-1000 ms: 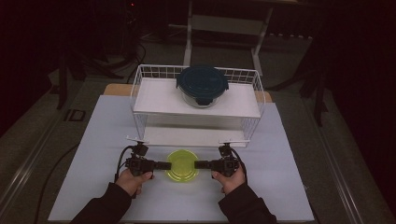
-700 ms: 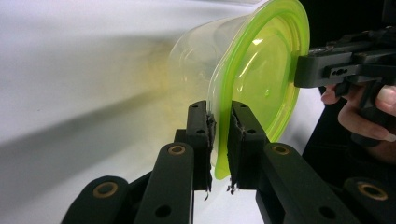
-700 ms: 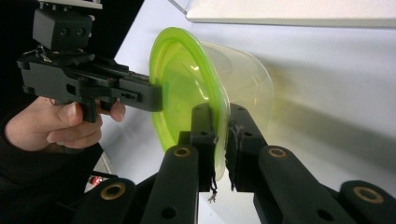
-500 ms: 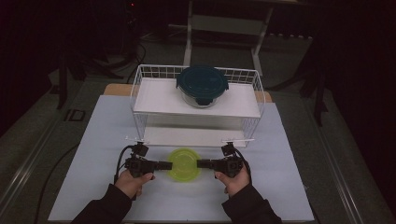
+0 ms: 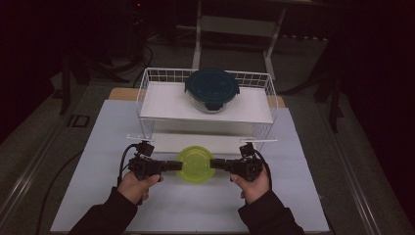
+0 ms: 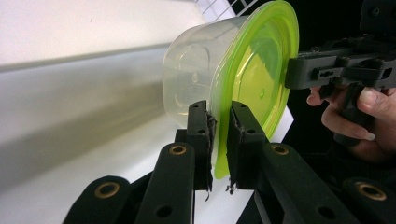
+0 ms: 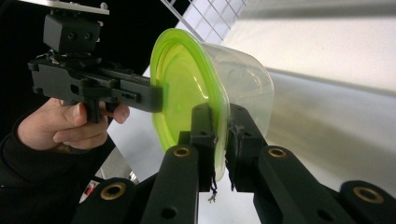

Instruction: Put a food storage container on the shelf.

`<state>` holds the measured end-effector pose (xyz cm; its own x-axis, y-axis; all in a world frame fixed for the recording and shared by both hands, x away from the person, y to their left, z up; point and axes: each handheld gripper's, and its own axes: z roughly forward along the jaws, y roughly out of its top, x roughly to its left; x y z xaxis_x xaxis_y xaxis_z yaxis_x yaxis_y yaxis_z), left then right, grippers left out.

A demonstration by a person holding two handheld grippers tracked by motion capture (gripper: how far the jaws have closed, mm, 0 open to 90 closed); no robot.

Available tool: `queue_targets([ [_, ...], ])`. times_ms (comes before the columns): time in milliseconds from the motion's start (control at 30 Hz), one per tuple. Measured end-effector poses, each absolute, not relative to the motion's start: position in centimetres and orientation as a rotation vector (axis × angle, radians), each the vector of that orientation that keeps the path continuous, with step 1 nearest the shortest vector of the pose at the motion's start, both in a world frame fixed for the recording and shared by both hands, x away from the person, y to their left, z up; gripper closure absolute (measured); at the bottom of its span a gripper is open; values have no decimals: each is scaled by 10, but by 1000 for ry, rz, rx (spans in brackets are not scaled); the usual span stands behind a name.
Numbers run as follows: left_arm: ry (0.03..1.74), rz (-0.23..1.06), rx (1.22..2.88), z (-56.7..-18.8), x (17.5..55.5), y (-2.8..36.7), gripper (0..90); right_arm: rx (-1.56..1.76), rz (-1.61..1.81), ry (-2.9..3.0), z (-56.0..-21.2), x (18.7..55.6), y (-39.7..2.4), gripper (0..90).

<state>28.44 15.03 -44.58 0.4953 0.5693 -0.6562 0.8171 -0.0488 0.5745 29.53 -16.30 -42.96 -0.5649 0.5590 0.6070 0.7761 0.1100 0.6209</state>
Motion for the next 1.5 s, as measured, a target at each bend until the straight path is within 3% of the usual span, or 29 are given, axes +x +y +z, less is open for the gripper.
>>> queue_targets([
  [833,1066,-235,1712,-367,291,151,799,-1270,-1626,-2198,-355,293,-168,824],
  [1500,1043,-146,1700,-308,310,145,802,-1272,-1750,-2189,-303,311,-172,824],
])
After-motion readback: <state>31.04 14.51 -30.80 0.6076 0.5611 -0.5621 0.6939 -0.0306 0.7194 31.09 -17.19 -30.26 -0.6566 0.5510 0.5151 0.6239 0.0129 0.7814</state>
